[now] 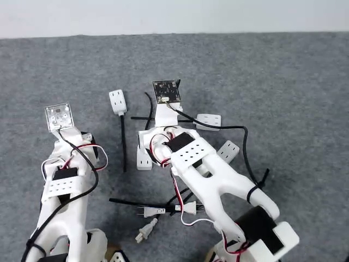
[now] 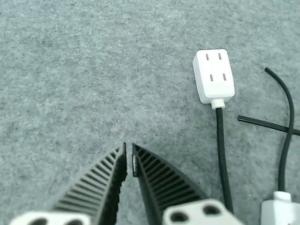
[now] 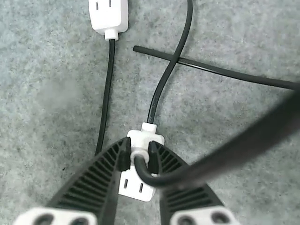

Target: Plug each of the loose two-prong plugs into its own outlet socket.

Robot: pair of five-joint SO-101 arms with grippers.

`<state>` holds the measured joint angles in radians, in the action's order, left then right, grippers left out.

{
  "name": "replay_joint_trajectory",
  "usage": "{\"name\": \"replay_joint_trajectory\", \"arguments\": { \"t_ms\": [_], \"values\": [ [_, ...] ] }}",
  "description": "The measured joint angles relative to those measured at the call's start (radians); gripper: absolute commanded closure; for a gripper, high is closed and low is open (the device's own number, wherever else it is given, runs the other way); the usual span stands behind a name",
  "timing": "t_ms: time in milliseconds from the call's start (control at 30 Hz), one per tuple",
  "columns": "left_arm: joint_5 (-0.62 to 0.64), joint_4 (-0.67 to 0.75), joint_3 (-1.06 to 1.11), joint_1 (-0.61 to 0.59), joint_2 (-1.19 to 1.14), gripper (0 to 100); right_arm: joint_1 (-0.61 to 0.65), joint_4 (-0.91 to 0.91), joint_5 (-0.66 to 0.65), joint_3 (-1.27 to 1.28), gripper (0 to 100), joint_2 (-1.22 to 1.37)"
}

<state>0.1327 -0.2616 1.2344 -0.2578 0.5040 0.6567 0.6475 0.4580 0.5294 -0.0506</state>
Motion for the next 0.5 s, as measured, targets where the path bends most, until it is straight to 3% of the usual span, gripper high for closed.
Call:
{"name": "replay_joint_trajectory", "arguments": {
  "t_ms": [267,500],
  "values": [
    [0.0,0.0,0.0,-0.002,0.0,99,0.0,0.0,-0.029,0.002,99.0,0.0],
    [0.0,0.0,0.0,-0.002,0.0,99,0.017,-0.064,-0.133,0.043,99.0,-0.006]
  ]
}}
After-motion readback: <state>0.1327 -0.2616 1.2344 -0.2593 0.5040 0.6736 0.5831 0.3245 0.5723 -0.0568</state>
